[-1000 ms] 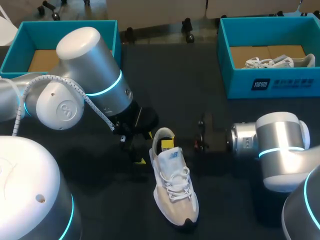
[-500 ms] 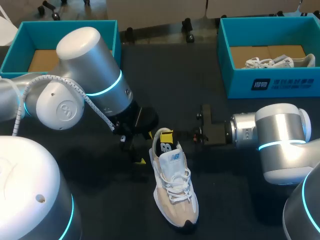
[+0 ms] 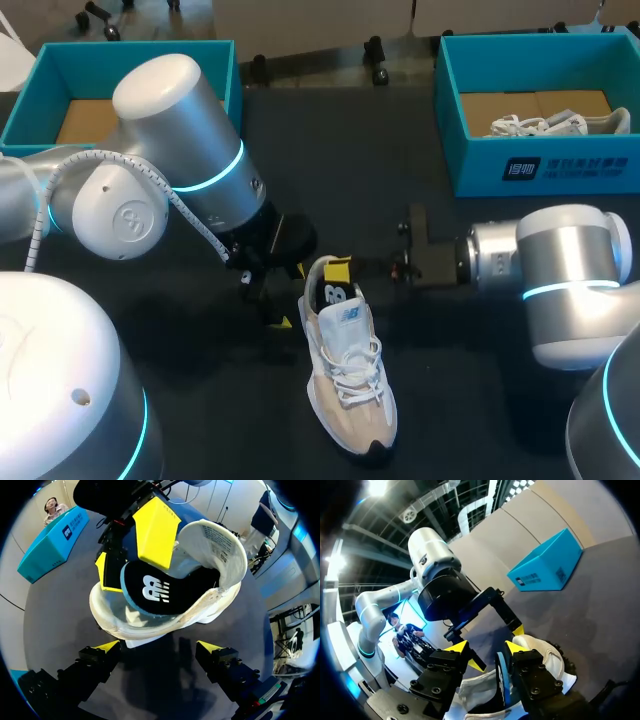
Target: Take the shoe out of the shoebox, open the shoe tongue, remove and reinsert the insole, then place the shoe into the shoebox
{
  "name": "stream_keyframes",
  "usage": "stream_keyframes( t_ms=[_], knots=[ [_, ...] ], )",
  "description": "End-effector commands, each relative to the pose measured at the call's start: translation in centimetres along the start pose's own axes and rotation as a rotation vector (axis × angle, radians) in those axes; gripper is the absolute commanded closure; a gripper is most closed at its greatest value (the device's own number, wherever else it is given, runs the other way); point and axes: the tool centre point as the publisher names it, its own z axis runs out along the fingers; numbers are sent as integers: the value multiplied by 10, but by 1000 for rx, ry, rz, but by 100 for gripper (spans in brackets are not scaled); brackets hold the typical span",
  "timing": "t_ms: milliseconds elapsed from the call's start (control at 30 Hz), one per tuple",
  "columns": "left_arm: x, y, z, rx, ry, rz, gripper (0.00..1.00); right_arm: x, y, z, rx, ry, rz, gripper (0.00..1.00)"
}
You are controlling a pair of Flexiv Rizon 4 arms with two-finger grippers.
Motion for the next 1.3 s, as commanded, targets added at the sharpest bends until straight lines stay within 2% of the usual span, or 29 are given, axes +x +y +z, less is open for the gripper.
stream_keyframes(
  t_ms=[33, 333, 567, 733, 800, 833, 1033, 1300],
  knots=[
    [0, 0, 1, -1, 0, 1, 0, 4, 4, -9, 12, -6, 2, 54],
    [0, 0, 1, -1, 0, 1, 0, 5, 14, -25, 26, -33, -13, 53],
    [0, 0, 1, -1, 0, 1, 0, 11, 20, -47, 40, -84, -21, 51],
    [0, 0, 1, -1, 0, 1, 0, 16, 21, -70, 39, -153, 5, 23],
    [0, 0, 1, -1, 0, 1, 0, 19, 22, -78, 48, -195, 20, 3],
    [0, 0, 1, -1, 0, 1, 0, 20, 22, -81, 56, -217, 30, 0],
    [0, 0, 1, -1, 0, 1, 0, 30, 29, -95, 69, -347, 82, 0],
    [0, 0, 1, -1, 0, 1, 0, 30, 29, -95, 69, -347, 82, 0]
  ],
)
